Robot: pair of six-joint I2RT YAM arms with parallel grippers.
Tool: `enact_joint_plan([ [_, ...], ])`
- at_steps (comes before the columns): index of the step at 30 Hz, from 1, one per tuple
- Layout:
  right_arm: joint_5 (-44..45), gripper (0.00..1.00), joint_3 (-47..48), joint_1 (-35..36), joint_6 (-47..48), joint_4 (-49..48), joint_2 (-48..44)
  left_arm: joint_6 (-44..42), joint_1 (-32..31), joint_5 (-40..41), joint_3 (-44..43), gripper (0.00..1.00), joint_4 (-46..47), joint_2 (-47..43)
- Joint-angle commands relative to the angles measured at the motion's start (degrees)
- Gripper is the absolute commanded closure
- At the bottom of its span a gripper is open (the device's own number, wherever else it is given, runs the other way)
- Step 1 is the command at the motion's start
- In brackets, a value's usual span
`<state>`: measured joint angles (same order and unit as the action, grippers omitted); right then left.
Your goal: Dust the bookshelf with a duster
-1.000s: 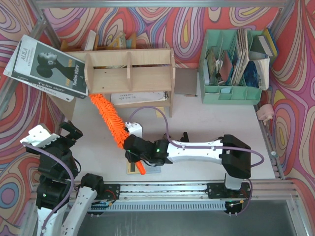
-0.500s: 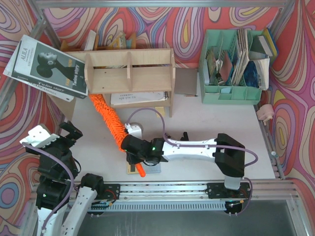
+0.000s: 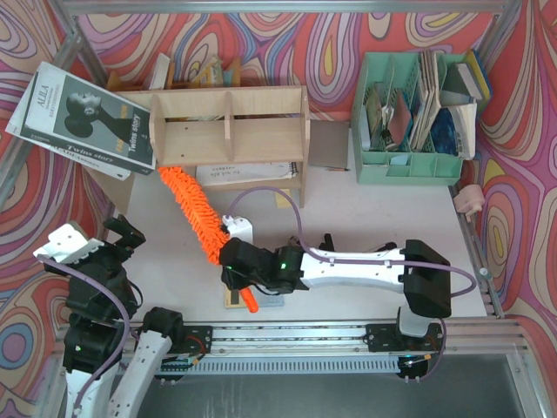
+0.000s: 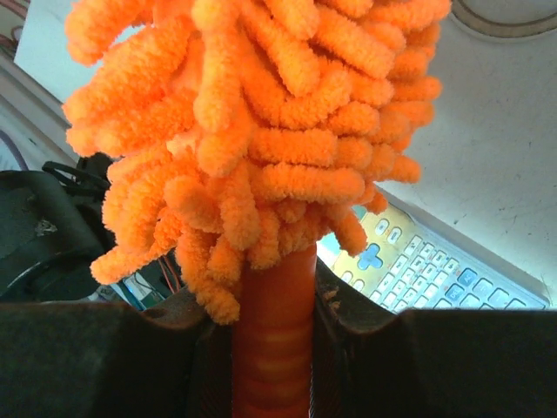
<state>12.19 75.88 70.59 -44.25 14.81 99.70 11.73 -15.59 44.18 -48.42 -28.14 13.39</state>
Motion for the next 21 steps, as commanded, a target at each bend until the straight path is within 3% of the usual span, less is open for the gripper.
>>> enact_joint_plan([
  [1,3.19,1.00,-1.37,-0.13,1.76,-2.52,-2.01,-0.48,0.31,0.71,0.53,0.02,1.07,-0.93],
  [9,1.54,1.00,-2.21,-1.16,-2.58,2.34,1.34,-0.55,0.30,0.90,0.54,0.02,1.05,-0.70],
  [15,-4.06,1.00,0.78,-4.03,-2.77,4.04,6.33,-0.56,0.30,1.15,0.52,0.01,1.00,-0.47],
  [21,-3.41,1.00,4.18,-4.12,-1.16,5.07,7.44,-0.56,0.30,1.17,0.52,0.02,1.08,-0.23],
])
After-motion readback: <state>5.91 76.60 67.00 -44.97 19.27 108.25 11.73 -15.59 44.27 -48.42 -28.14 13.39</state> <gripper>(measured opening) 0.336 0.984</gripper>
